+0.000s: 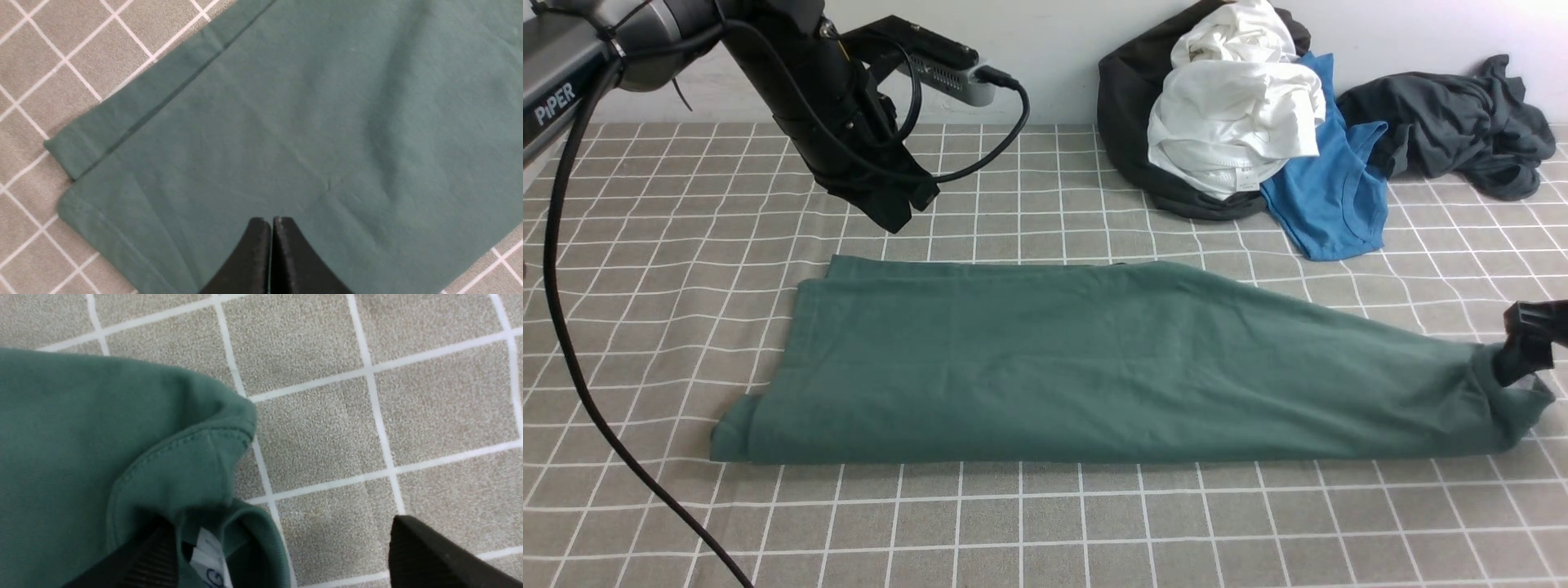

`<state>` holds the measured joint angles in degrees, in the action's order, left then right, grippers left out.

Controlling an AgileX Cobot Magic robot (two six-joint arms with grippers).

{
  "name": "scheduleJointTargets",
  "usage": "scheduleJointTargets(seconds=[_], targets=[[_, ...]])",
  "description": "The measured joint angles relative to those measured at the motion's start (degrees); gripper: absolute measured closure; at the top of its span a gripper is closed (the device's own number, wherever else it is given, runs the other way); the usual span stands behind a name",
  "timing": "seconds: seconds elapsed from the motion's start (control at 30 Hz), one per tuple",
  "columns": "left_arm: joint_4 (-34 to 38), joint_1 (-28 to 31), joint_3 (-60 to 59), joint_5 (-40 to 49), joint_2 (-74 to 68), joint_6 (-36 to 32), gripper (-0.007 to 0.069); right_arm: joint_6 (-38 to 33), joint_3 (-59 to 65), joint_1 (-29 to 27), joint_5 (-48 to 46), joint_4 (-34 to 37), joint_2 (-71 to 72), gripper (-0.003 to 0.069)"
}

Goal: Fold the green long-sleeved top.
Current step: Use the right arm to clamp the right edge of the fabric, then use the right arm to drag the right edge of the fabric to the left and folds it over the left edge

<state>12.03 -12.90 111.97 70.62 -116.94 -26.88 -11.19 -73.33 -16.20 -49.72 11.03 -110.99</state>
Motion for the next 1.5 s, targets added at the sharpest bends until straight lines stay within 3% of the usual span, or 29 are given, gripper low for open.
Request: scheduleJointTargets(seconds=[0.2,0.4,0.5,0.57,0.63,0.83,1.03,1.23,1.4,1.5], targets=[[0.05,0.00,0.00,0.00,0.00,-0.12,0.0632,-1.98,0.00,2.99,0.35,1.88,-2.49,0.0032],[0.05,0.00,0.00,0.00,0.00,-0.12,0.0632,-2.36,0.00,5.68,0.33,1.16,-2.72,0.0204],[0.05,0.00,0.00,0.00,0.00,-0.12,0.0632,-2.43,0.00,5.81,-0.18,1.27,-2.72,0.0380],[0.05,0.00,0.00,0.00,0.00,-0.37,0.0632,-3.04,0.00,5.81,-0.70,0.91,-1.96,0.0552],[-0.01,0.00,0.00,0.00,0.24,-0.61,0.0631,-3.28,0.02,5.81,-1.38,-2.35,0.14,0.0628],[-1.27,0.64,0.00,0.02,3.72,-0.61,0.0631,0.24,-0.72,5.91,-4.47,-14.52,10.37,0.0645],[-2.19,3.25,0.00,0.26,9.06,-0.61,0.0631,-0.84,-9.64,8.97,-11.89,-12.70,16.65,0.0645],[-2.56,7.00,0.00,0.91,16.88,-0.61,0.0631,-2.83,-25.52,25.44,-17.73,-4.25,13.74,0.0645],[-2.61,9.66,0.00,1.34,25.40,1.24,0.0631,-1.63,-39.41,40.61,-18.02,-0.83,1.09,0.0645],[-2.62,10.34,0.00,1.50,29.26,2.64,0.0631,-1.35,-45.60,45.88,-18.06,0.57,-5.98,0.0645]])
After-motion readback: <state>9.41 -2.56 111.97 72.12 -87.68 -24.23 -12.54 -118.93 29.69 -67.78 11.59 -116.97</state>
